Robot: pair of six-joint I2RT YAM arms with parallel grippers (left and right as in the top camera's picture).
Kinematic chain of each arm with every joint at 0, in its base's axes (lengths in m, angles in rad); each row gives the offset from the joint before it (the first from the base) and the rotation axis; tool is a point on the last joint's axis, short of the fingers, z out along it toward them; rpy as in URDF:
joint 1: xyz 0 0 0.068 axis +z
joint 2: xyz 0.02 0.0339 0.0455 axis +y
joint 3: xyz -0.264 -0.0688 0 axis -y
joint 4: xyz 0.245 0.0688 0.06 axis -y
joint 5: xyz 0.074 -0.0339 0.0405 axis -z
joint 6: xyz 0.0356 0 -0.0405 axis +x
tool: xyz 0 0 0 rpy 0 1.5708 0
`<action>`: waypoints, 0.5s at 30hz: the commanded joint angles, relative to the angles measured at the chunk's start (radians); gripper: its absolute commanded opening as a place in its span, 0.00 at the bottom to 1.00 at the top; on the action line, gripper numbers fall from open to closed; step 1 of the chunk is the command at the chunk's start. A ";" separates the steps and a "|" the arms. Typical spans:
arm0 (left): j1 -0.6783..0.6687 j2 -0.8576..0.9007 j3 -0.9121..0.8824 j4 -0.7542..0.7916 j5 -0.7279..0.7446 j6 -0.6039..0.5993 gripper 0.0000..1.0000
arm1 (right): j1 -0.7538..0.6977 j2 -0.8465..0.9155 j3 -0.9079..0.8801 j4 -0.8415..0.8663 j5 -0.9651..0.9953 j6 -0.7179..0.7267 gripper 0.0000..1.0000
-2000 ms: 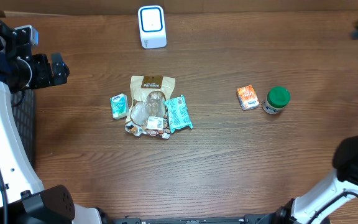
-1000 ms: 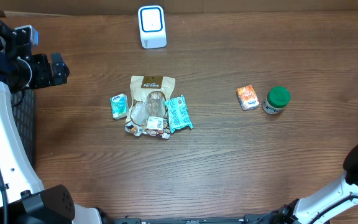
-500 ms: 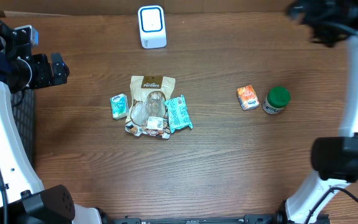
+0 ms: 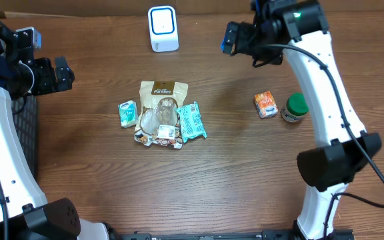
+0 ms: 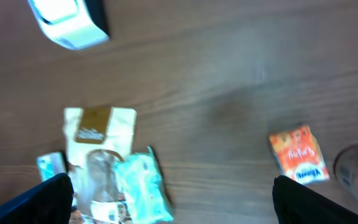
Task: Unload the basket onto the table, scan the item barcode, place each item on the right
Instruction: 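Move the right gripper left over the mint-green wrapped pack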
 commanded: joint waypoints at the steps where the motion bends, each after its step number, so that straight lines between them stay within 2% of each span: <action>1: -0.007 0.003 0.008 0.001 0.005 0.015 1.00 | -0.002 0.029 0.021 -0.015 0.029 0.003 1.00; 15: -0.007 0.003 0.008 0.001 0.005 0.015 1.00 | 0.005 0.076 0.013 -0.004 0.020 -0.133 1.00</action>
